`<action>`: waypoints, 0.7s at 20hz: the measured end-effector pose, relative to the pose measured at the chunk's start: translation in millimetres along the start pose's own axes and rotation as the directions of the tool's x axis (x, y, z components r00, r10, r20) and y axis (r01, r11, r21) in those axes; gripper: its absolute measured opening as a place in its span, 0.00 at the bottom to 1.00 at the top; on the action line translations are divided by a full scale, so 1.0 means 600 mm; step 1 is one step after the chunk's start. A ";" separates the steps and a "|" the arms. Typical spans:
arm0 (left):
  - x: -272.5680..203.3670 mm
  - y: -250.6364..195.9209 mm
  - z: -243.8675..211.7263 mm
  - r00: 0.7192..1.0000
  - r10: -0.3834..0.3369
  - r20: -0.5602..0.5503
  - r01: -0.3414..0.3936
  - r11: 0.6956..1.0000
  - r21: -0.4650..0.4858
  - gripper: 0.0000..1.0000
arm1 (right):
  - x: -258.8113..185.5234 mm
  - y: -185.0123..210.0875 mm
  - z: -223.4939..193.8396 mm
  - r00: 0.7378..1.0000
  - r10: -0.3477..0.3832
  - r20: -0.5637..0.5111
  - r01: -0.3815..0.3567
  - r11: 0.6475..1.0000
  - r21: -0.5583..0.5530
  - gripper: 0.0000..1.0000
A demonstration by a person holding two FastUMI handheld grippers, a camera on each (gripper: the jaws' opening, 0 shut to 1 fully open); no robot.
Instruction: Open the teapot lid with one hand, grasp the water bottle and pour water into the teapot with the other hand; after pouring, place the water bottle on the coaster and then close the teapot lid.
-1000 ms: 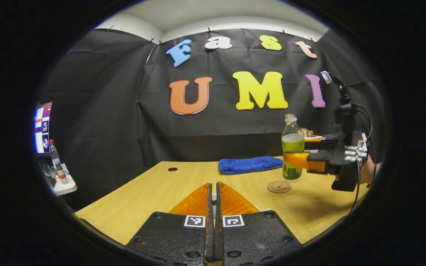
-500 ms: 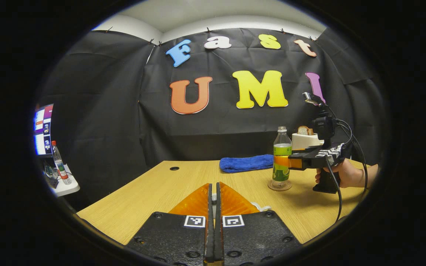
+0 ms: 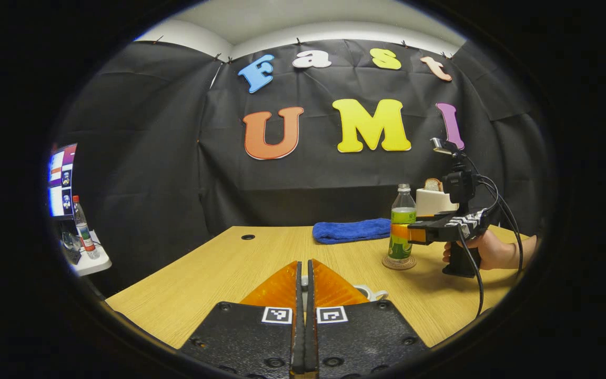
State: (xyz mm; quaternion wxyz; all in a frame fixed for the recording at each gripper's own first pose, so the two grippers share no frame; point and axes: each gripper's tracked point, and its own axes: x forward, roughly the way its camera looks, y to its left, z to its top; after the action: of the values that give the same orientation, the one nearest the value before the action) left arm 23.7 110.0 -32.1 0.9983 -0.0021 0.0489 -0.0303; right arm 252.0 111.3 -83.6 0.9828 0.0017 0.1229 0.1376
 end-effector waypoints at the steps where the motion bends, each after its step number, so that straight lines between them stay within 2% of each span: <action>1: 0.001 -0.002 -0.002 1.000 -0.002 -0.001 0.002 1.000 -0.001 0.03 | -0.001 0.000 0.001 1.000 -0.001 0.002 0.001 1.000 0.003 0.77; 3: 0.007 -0.005 -0.007 1.000 -0.006 0.004 0.006 1.000 -0.003 0.03 | -0.009 0.002 0.004 1.000 0.002 0.004 -0.002 1.000 0.010 0.94; 4: 0.011 -0.009 -0.009 1.000 -0.012 0.004 0.012 1.000 -0.005 0.03 | -0.016 0.000 0.003 1.000 0.001 -0.001 -0.001 1.000 0.016 0.97; 7: 0.033 -0.033 -0.022 0.999 -0.044 0.001 0.044 0.999 -0.013 0.03 | -0.066 -0.013 -0.003 1.000 0.004 -0.018 -0.003 0.999 0.048 0.96; 14: 0.066 -0.083 -0.039 0.996 -0.086 -0.010 0.085 0.996 -0.013 0.04 | -0.228 -0.094 -0.029 0.994 -0.108 0.019 0.107 0.993 0.041 0.95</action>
State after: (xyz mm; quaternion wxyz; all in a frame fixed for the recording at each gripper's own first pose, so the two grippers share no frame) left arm 57.5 57.9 -58.7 0.9958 -0.0102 0.0542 -0.0727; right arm 135.6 19.6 -69.4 0.9898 0.0161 0.1153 0.0818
